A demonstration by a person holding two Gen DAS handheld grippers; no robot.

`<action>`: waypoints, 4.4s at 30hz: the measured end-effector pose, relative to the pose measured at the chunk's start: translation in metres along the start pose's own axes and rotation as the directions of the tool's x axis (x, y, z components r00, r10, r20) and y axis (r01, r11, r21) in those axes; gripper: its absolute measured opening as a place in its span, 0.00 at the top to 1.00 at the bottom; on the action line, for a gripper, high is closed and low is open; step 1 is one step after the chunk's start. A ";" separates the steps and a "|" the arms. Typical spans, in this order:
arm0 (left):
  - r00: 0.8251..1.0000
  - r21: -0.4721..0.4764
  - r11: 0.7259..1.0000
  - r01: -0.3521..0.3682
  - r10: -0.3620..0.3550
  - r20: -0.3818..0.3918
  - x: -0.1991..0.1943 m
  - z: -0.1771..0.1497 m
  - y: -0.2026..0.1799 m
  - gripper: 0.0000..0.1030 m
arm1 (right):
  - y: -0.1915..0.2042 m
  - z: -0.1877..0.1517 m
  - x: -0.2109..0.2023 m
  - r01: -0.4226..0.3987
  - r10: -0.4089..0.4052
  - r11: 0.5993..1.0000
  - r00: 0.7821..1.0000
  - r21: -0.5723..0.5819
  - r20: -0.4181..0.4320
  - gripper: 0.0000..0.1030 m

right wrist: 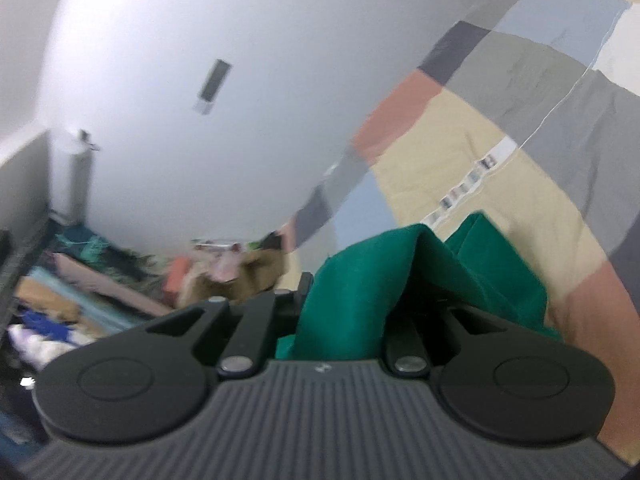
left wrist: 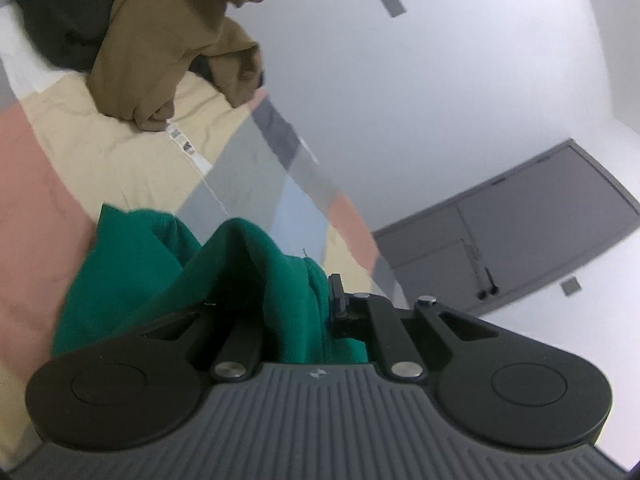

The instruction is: Fold large clothes

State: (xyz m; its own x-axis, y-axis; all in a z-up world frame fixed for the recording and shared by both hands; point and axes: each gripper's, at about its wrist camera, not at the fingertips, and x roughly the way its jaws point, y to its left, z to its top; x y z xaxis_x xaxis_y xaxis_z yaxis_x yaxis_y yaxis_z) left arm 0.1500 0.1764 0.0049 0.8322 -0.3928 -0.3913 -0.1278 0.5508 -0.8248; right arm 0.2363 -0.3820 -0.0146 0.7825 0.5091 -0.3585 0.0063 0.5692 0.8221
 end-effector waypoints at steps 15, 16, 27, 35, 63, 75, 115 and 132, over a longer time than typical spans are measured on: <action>0.985 -0.021 0.990 -0.140 0.137 -0.103 0.151 0.035 0.101 0.90 | -0.083 0.000 0.141 0.110 -0.112 0.994 0.991 -0.023 -0.078 0.84; 0.984 -0.017 0.989 -0.146 0.143 -0.106 0.155 0.036 0.103 0.90 | -0.086 -0.001 0.147 0.120 -0.122 0.992 0.989 -0.030 -0.086 0.84; 0.975 0.130 0.975 -0.178 0.193 -0.107 0.143 0.025 0.077 0.74 | -0.073 -0.012 0.137 0.133 -0.140 0.980 0.989 -0.146 -0.040 0.78; 0.986 0.279 0.947 -0.161 0.169 -0.004 0.069 0.007 0.036 0.34 | -0.037 -0.034 0.078 0.127 -0.123 0.954 0.992 -0.272 0.034 0.34; 0.952 0.469 0.847 -0.249 0.304 -0.043 0.065 -0.100 0.022 0.17 | 0.081 -0.126 0.145 0.162 -0.328 0.695 0.938 -0.700 -0.109 0.58; 0.966 0.489 0.846 -0.212 0.257 -0.026 0.070 -0.094 0.026 0.17 | 0.097 -0.096 0.269 0.299 -0.488 0.688 0.865 -0.662 -0.117 0.59; 0.979 0.344 0.916 -0.204 0.200 0.046 0.055 -0.070 0.052 0.17 | 0.218 -0.150 0.269 0.091 -0.264 0.660 0.958 -0.746 -0.116 0.58; 0.974 0.342 0.913 -0.225 0.212 0.073 0.051 -0.069 0.054 0.17 | 0.145 -0.176 0.347 0.233 -0.572 0.665 0.770 -0.710 -0.283 0.60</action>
State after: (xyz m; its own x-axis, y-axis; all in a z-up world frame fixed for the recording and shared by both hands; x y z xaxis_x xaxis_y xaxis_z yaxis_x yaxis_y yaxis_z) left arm 0.1482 0.1349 -0.0877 0.8231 -0.2120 -0.5268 -0.1191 0.8426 -0.5252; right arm 0.3988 -0.0091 -0.0971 0.4231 0.2491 -0.8712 -0.2555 0.9553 0.1490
